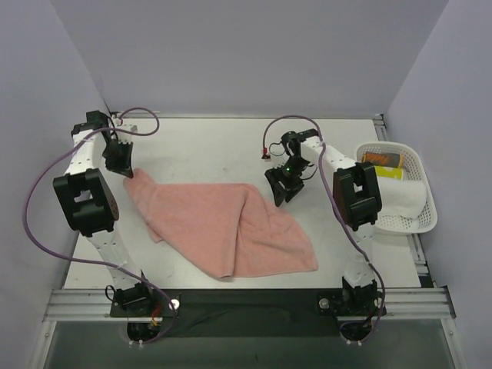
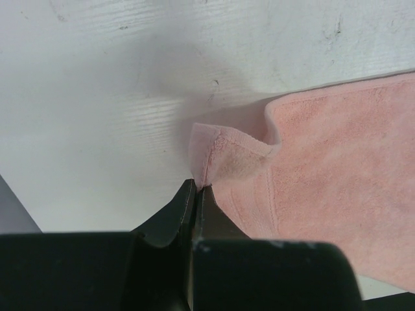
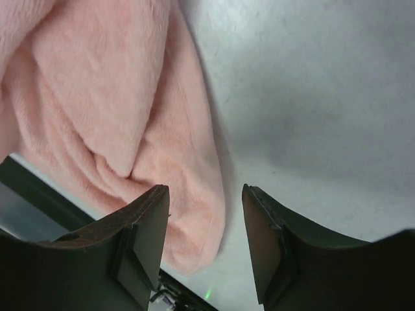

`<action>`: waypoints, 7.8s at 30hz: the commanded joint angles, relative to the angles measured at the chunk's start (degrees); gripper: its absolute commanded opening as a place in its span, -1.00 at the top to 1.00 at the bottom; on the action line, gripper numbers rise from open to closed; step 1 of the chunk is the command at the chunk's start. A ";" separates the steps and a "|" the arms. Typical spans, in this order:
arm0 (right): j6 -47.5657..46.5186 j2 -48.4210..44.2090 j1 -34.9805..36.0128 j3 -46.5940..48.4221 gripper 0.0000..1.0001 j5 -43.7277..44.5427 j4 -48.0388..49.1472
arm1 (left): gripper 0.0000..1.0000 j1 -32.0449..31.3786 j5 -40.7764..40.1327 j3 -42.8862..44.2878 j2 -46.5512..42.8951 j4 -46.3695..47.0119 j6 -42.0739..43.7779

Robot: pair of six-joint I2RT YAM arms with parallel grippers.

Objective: Roll the towels
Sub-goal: Flatten the towel

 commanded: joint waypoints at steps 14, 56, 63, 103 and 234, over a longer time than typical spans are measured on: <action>4.23 5.71 4.76 2.05 1.00 7.39 2.27 | 1.00 -0.41 2.17 3.44 1.15 1.37 -1.79; 7.48 -3.37 -14.05 -9.66 0.03 20.75 5.16 | 1.00 -0.41 0.93 5.82 7.13 0.49 2.34; 7.57 -0.12 -13.96 -9.39 0.46 19.34 5.34 | 0.99 -0.59 2.78 7.31 8.53 0.22 2.78; 6.69 -6.52 -16.07 -5.53 1.00 16.80 6.22 | 1.00 -2.52 2.59 12.40 16.45 3.48 -1.44; -0.95 -19.18 -9.31 -35.58 0.49 24.16 6.13 | 0.67 16.72 -2.31 -40.58 -13.26 16.57 14.64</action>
